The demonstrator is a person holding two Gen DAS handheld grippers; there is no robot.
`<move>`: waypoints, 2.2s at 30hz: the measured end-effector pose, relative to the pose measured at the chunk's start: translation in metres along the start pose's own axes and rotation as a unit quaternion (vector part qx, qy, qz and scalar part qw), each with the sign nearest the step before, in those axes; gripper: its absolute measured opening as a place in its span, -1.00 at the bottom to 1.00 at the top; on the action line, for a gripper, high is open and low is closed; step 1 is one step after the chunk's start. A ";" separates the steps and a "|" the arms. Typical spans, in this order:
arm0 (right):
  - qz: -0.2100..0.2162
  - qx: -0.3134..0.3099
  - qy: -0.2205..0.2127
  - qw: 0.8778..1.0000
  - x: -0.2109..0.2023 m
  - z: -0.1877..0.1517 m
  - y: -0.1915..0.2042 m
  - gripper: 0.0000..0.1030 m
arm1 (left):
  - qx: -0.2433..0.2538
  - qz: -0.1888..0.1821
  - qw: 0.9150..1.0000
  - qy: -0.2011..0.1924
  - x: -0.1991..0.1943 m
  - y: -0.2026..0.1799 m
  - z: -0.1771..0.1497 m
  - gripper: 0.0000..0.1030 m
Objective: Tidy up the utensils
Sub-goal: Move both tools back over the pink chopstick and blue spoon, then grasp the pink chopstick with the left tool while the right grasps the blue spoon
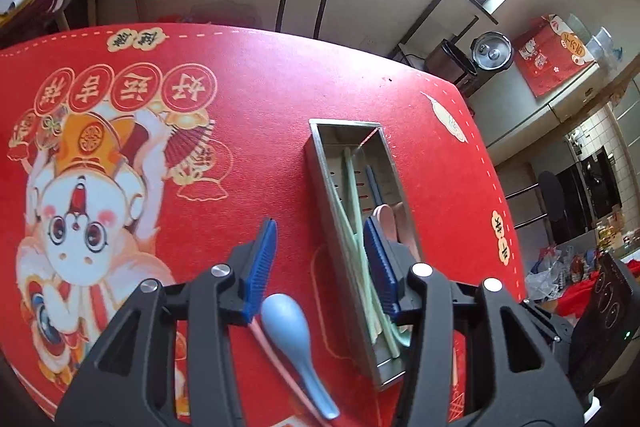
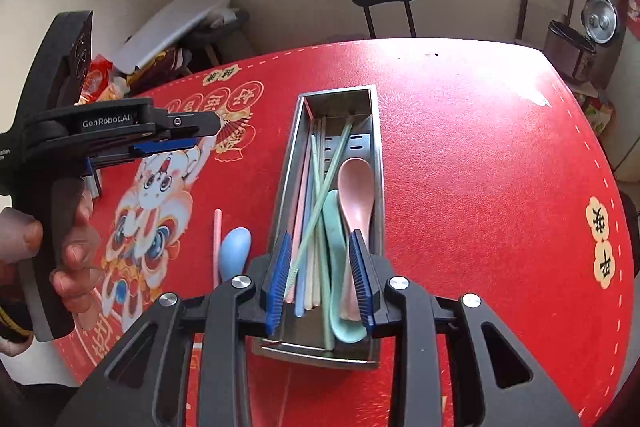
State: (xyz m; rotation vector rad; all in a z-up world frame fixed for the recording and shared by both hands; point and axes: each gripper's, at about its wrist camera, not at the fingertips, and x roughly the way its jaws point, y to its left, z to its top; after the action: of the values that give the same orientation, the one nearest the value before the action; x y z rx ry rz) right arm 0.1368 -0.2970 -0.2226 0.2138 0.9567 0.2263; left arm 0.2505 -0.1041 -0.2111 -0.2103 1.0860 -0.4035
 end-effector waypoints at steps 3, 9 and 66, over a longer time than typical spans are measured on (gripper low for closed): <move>0.008 0.020 -0.010 1.000 -0.005 -0.018 0.008 -0.42 | 0.021 0.016 1.000 0.000 -0.014 0.015 -0.018 -0.09; 0.010 0.050 0.005 0.999 -0.002 -0.053 0.018 -0.42 | 0.017 0.018 0.999 0.042 -0.010 0.041 -0.072 -0.23; -0.110 -0.089 0.193 0.971 0.132 -0.021 0.107 -0.42 | -0.008 0.081 0.996 0.048 0.008 0.121 -0.115 -0.78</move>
State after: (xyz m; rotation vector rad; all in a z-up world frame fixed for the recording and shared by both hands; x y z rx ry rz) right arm 0.1827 -0.1554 -0.3070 -0.1073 1.3298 0.1499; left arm 0.1773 0.0062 -0.3139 -0.1158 1.1913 -0.2612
